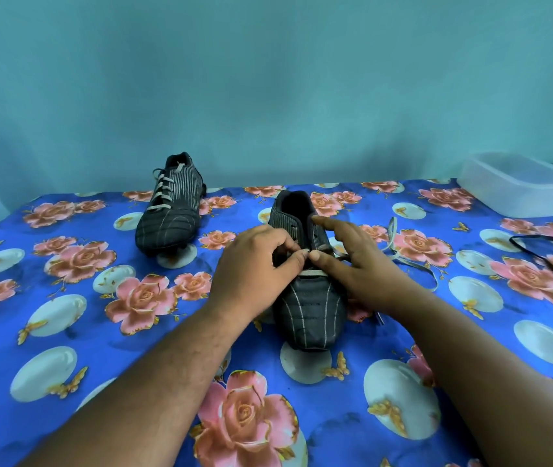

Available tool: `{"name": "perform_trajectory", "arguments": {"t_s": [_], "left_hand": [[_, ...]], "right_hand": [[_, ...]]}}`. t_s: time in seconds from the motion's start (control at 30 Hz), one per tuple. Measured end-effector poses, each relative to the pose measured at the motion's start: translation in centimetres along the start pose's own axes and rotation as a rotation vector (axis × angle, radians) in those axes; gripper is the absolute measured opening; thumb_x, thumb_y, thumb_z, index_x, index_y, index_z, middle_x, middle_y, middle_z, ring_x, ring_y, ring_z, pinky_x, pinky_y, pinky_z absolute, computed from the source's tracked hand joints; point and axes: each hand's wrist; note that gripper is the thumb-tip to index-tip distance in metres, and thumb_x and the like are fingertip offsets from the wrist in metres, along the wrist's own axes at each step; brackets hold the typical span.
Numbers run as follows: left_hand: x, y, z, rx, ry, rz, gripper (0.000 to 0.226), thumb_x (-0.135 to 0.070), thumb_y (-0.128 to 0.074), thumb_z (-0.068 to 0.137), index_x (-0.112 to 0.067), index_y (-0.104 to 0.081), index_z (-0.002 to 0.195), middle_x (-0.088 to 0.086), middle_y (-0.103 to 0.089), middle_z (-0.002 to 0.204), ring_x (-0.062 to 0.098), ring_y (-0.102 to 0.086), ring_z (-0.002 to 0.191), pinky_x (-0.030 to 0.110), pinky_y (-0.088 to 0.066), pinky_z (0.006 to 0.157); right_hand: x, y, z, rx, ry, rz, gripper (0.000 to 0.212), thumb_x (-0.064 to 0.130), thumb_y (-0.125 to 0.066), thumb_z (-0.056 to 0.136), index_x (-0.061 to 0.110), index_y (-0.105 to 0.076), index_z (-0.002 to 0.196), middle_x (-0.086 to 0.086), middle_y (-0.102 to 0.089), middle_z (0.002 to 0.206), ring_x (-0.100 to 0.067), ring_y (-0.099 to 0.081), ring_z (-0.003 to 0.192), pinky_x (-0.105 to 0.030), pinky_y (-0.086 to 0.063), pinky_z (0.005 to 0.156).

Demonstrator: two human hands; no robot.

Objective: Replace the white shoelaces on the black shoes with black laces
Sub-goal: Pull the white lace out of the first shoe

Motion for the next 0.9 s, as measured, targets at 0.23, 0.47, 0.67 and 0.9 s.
{"name": "perform_trajectory", "arguments": {"t_s": [0.23,0.47,0.67,0.9], "left_hand": [[-0.6,0.26,-0.04,-0.009,0.145,0.071,0.017,-0.038,-0.07,0.081,-0.025,-0.064,0.071,-0.012,-0.063,0.071,0.009,-0.057,0.071,0.032,-0.048,0.066],[-0.62,0.44,0.1,0.015,0.264,0.157,0.027,-0.043,-0.062,0.079,-0.02,-0.058,0.067,-0.005,-0.06,0.063,0.021,-0.058,0.073,0.034,-0.046,0.063],[0.21,0.45,-0.22,0.032,0.008,-0.006,0.029,-0.058,-0.059,0.085,-0.03,-0.063,0.086,-0.012,-0.055,0.076,0.009,-0.053,0.072,0.034,-0.046,0.065],[-0.57,0.04,-0.09,-0.005,0.15,-0.028,0.018,-0.032,-0.07,0.086,-0.024,-0.06,0.073,-0.01,-0.059,0.068,0.011,-0.054,0.068,0.032,-0.042,0.061]], "right_hand": [[-0.07,0.0,-0.05,0.024,-0.037,0.008,0.063,0.053,-0.063,0.092,0.043,-0.038,0.149,0.009,-0.044,0.147,-0.012,-0.034,0.14,-0.039,-0.03,0.118],[-0.08,-0.22,0.04,0.012,-0.055,-0.014,0.065,0.051,-0.064,0.093,0.038,-0.038,0.15,0.007,-0.044,0.147,-0.012,-0.033,0.14,-0.036,-0.03,0.116],[-0.32,-0.2,0.04,-0.017,-0.066,-0.018,0.085,0.086,-0.051,0.075,0.041,-0.04,0.147,0.011,-0.048,0.145,-0.012,-0.036,0.14,-0.046,-0.034,0.115],[-0.72,-0.3,0.34,-0.036,-0.087,-0.011,0.075,0.068,-0.065,0.081,0.038,-0.044,0.146,0.01,-0.052,0.142,-0.011,-0.038,0.137,-0.033,-0.035,0.111]]}}
Point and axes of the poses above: each hand's wrist, its own z-axis towards the middle knuckle, its own y-axis out of the back of the hand, x = y × z
